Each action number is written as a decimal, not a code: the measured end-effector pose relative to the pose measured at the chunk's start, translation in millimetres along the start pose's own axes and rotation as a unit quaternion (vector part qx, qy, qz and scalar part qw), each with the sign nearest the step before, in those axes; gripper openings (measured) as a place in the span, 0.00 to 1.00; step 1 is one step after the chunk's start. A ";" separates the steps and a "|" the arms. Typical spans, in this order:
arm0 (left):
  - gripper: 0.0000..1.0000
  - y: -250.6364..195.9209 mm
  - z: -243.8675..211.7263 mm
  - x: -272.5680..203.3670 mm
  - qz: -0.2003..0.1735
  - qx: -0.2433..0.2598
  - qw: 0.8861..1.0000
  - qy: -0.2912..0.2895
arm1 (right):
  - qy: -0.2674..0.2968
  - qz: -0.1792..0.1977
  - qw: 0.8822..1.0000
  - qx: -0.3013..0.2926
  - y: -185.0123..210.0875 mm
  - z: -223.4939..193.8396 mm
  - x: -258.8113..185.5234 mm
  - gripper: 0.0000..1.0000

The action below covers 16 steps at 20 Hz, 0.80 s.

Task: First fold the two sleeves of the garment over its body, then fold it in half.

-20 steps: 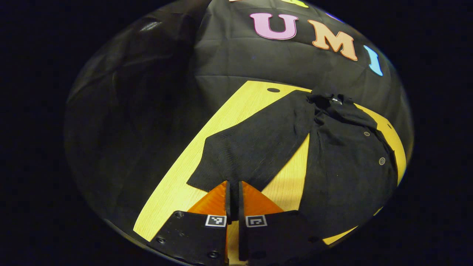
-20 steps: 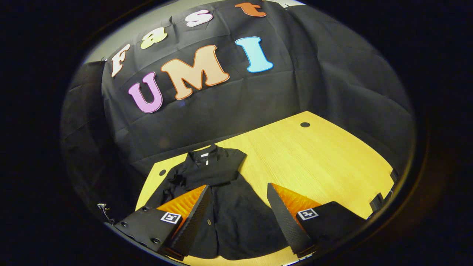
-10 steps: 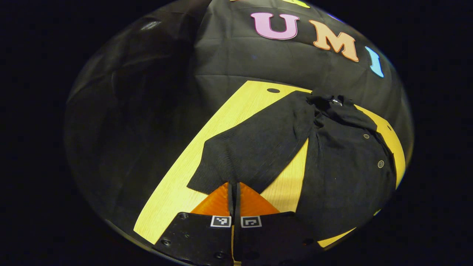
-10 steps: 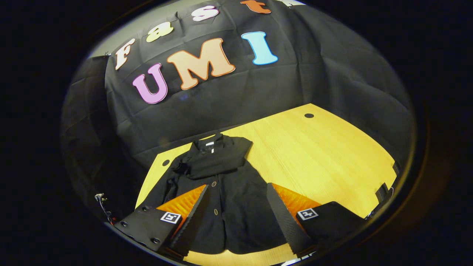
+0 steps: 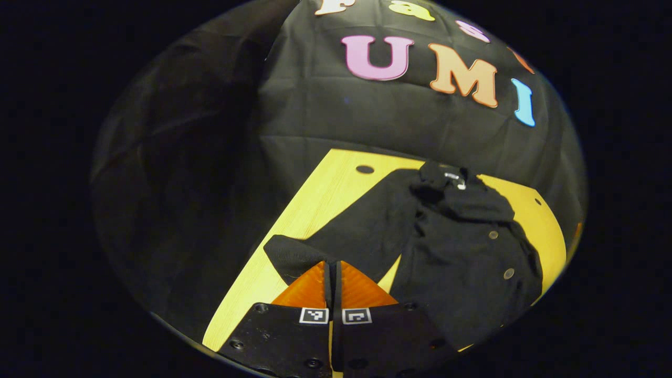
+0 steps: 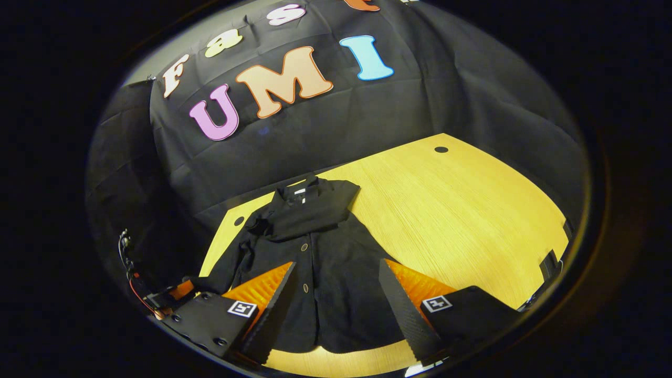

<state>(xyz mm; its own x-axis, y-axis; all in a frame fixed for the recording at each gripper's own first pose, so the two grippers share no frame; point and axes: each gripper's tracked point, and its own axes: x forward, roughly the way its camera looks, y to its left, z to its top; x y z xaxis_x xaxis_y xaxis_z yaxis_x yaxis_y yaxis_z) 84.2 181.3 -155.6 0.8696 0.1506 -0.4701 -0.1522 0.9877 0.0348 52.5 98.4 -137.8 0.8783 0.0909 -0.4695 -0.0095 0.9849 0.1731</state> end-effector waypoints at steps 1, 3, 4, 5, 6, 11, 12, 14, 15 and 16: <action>0.00 -15.4 11.7 2.4 -0.006 0.000 1.000 -0.004 | 0.007 0.008 1.000 0.002 -4.4 -0.4 0.2 0.98; 0.00 -55.8 38.9 5.7 -0.031 -0.007 0.999 -0.020 | 0.014 0.013 1.000 -0.008 -15.9 1.1 3.6 0.98; 0.00 -74.8 52.7 9.3 -0.041 -0.009 0.999 -0.033 | 0.024 0.013 0.999 -0.017 -23.7 -1.3 6.0 0.98; 0.00 -93.9 70.2 14.7 -0.049 -0.007 0.998 -0.050 | 0.035 0.014 0.999 -0.023 -30.1 -4.4 8.5 0.98; 0.00 -113.1 78.6 22.7 -0.056 -0.003 0.997 -0.058 | 0.043 0.019 0.999 -0.028 -35.9 -5.4 9.4 0.98; 0.00 -209.4 99.9 52.1 -0.094 0.035 0.993 -0.062 | 0.083 0.040 0.995 -0.038 -66.0 -10.4 20.8 0.99; 0.00 -227.9 102.8 57.6 -0.102 0.037 0.992 -0.062 | 0.088 0.043 0.995 -0.035 -71.6 -10.0 22.8 0.94; 0.00 -264.5 104.4 66.8 -0.118 0.043 0.990 -0.060 | 0.099 0.050 0.993 -0.028 -82.0 -9.8 26.7 0.94; 0.00 -280.8 105.1 72.2 -0.123 0.047 0.989 -0.059 | 0.105 0.054 0.993 -0.026 -85.5 -11.0 28.6 0.98; 0.00 -296.7 106.1 79.8 -0.128 0.055 0.989 -0.058 | 0.111 0.059 0.992 -0.025 -88.4 -11.8 30.1 0.98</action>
<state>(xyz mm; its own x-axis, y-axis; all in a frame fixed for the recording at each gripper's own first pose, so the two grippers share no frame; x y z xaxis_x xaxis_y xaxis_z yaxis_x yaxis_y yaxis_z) 248.6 -95.4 -109.9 0.9222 -0.1074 -0.3715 0.1261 0.9917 0.0263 74.1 15.8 -177.5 0.7431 0.2306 -0.6282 -0.1345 0.9711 0.1973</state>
